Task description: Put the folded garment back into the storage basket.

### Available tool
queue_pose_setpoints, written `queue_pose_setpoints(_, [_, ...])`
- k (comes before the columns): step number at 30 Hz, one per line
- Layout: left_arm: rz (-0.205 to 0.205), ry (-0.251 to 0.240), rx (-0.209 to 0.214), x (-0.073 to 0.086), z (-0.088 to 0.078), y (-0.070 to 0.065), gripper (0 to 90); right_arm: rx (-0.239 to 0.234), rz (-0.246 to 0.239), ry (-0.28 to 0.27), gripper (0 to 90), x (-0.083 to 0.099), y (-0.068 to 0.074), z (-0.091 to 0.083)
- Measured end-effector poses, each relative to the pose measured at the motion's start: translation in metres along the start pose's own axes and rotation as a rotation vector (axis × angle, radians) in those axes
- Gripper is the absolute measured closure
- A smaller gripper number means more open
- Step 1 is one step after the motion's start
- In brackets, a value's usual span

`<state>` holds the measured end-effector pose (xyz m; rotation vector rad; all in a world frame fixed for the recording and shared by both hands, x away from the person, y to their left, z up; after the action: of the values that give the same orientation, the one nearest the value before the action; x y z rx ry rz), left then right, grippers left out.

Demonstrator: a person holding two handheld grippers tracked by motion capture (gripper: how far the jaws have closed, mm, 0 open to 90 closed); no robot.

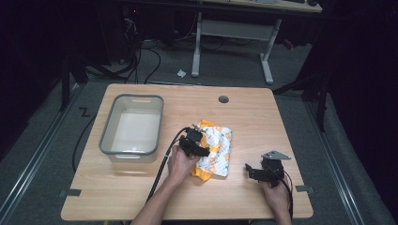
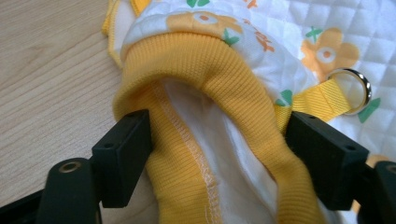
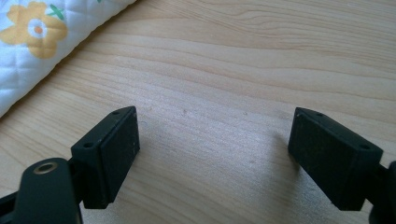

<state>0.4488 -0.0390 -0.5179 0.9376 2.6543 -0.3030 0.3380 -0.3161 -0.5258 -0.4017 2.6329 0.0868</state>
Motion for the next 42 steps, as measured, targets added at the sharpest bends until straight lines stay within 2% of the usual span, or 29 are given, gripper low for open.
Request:
queue_pose_setpoints(6, [0.025,-0.007,0.015,0.001,-0.001,-0.003,34.5,0.000,0.000,0.000,16.5,0.000,0.000,0.000])
queue_pose_setpoints(12, [0.066,-0.021,0.043,0.003,-0.003,-0.007,58.1,0.000,0.000,0.000,16.5,0.000,0.000,0.000])
queue_pose_setpoints(17, [0.081,-0.014,0.082,0.003,-0.004,-0.005,66.0,0.000,0.000,0.000,16.5,0.000,0.000,0.000])
queue_pose_setpoints(24, [0.096,-0.024,0.105,0.005,-0.009,-0.004,70.0,-0.001,-0.002,0.000,16.5,0.000,0.000,0.000])
queue_pose_setpoints(35, [0.112,-0.093,0.162,0.008,-0.036,-0.004,70.6,-0.001,-0.004,-0.001,16.5,0.000,0.000,0.000])
queue_pose_setpoints(42, [0.106,-0.127,0.199,0.010,-0.048,-0.002,70.7,0.000,-0.005,0.000,16.5,0.001,0.000,0.000])
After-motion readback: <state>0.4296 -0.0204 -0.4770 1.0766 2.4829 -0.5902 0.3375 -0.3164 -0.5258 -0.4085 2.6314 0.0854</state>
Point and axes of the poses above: each handheld gripper's, and its own axes: z roughly forward along the jaws, x roughly out of its underside, y roughly to its left, the point moved 1 cm from there along z, roughly forward along the jaws, and after that the axes turned 15 degrees about y, right-handed, at the moved point
